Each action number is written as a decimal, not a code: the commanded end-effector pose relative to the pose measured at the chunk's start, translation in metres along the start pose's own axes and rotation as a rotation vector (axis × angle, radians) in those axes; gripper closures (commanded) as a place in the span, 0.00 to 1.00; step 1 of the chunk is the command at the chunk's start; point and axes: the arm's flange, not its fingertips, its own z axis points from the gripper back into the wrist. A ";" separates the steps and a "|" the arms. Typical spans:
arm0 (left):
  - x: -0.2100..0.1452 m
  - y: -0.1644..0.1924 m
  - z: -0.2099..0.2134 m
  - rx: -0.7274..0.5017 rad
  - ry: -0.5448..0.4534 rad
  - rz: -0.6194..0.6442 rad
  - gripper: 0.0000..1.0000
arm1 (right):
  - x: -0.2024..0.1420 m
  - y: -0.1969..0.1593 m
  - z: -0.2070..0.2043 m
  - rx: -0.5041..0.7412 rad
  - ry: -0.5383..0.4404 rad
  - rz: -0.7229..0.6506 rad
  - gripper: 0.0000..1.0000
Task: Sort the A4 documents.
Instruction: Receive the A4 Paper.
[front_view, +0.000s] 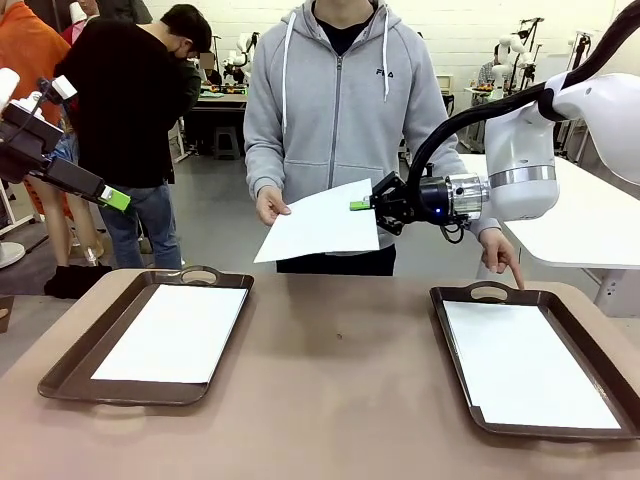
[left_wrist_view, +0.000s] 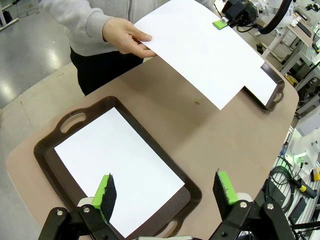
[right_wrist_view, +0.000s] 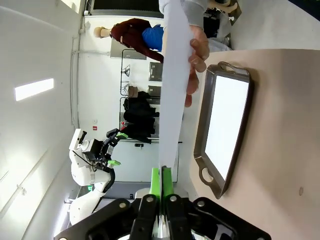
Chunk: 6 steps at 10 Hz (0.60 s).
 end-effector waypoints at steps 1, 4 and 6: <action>0.000 -0.001 0.000 0.005 0.004 -0.002 0.00 | 0.010 0.005 0.000 -0.036 0.047 0.037 1.00; 0.000 -0.001 0.000 0.005 0.004 -0.002 0.00 | 0.000 0.000 0.000 0.000 0.000 0.000 1.00; 0.000 -0.001 0.000 0.005 0.004 -0.002 0.00 | 0.000 0.000 0.000 0.000 0.000 0.000 1.00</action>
